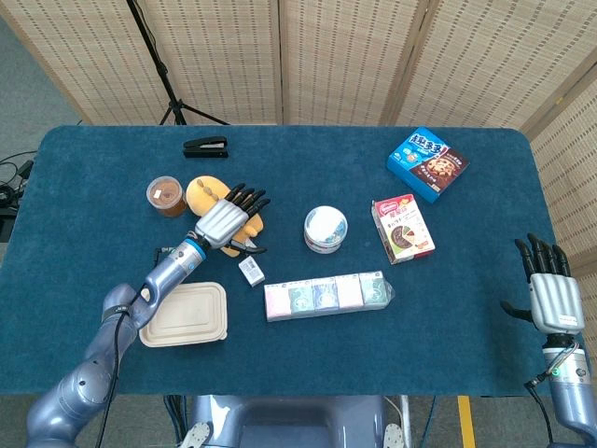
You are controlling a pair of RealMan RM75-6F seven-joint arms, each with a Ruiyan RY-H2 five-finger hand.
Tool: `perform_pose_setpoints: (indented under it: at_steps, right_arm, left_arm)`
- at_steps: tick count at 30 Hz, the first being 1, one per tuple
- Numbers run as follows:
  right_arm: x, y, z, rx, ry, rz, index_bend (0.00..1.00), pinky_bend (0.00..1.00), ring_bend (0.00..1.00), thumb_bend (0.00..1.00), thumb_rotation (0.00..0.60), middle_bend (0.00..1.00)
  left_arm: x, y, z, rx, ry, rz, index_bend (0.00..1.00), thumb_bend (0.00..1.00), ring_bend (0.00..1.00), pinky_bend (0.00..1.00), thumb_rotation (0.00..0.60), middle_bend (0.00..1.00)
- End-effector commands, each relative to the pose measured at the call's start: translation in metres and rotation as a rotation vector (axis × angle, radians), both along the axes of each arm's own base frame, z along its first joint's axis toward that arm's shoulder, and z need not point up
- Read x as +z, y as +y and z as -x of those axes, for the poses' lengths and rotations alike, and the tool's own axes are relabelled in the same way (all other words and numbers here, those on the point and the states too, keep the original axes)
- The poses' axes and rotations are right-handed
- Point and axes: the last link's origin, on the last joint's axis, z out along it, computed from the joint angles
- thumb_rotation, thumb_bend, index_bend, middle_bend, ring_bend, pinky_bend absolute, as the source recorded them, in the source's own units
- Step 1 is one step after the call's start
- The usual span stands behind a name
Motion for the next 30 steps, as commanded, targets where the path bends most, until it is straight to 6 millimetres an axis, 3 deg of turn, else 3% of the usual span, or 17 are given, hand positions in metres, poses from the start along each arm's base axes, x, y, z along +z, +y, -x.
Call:
perform_pose_setpoints:
  at_steps: [1, 15, 30]
  right_arm:
    - [0.000, 0.000, 0.000, 0.001, 0.000, -0.002, 0.00, 0.00, 0.00, 0.00, 0.600, 0.00]
    - [0.000, 0.001, 0.000, 0.002, -0.001, -0.004, 0.00, 0.00, 0.00, 0.00, 0.600, 0.00]
    - [-0.004, 0.000, 0.002, -0.015, -0.008, -0.023, 0.00, 0.00, 0.00, 0.00, 0.600, 0.00]
  left_arm:
    - [-0.005, -0.006, -0.006, -0.042, -0.004, 0.013, 0.00, 0.00, 0.00, 0.00, 0.000, 0.00]
    - [-0.009, -0.008, -0.010, -0.061, 0.008, 0.016, 0.00, 0.00, 0.00, 0.00, 0.000, 0.00]
    - [0.006, 0.014, 0.009, 0.131, -0.008, -0.028, 0.00, 0.00, 0.00, 0.00, 0.000, 0.00]
